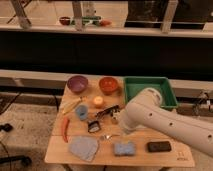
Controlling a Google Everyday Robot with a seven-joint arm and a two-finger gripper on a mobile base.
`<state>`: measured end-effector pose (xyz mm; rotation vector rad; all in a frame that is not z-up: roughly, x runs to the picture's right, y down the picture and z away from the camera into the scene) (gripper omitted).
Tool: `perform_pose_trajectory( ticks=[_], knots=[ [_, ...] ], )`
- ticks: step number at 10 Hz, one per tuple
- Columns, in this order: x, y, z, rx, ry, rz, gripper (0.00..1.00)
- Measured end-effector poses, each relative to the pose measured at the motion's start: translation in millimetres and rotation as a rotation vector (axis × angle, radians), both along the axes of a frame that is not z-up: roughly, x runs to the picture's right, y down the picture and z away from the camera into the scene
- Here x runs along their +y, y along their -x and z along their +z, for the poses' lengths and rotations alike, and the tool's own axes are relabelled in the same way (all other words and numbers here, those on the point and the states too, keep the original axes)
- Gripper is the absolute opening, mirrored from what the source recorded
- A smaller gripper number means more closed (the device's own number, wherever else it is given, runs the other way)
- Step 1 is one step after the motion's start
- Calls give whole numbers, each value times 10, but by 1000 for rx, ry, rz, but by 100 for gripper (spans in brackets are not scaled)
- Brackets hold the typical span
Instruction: Wipe tray with towel
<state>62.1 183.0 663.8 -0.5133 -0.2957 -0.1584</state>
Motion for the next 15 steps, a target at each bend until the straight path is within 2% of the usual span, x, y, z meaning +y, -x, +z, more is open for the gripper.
perform_pose_trajectory(
  ticks=[3, 5, 7, 14, 15],
  knots=[
    [207, 440, -60, -79, 9, -39, 80],
    [424, 634, -186, -133, 16, -63, 80],
    [558, 792, -289, -184, 22, -94, 80],
    [570, 791, -276, -187, 18, -94, 80],
    [594, 862, -249, -196, 18, -98, 80]
  ],
)
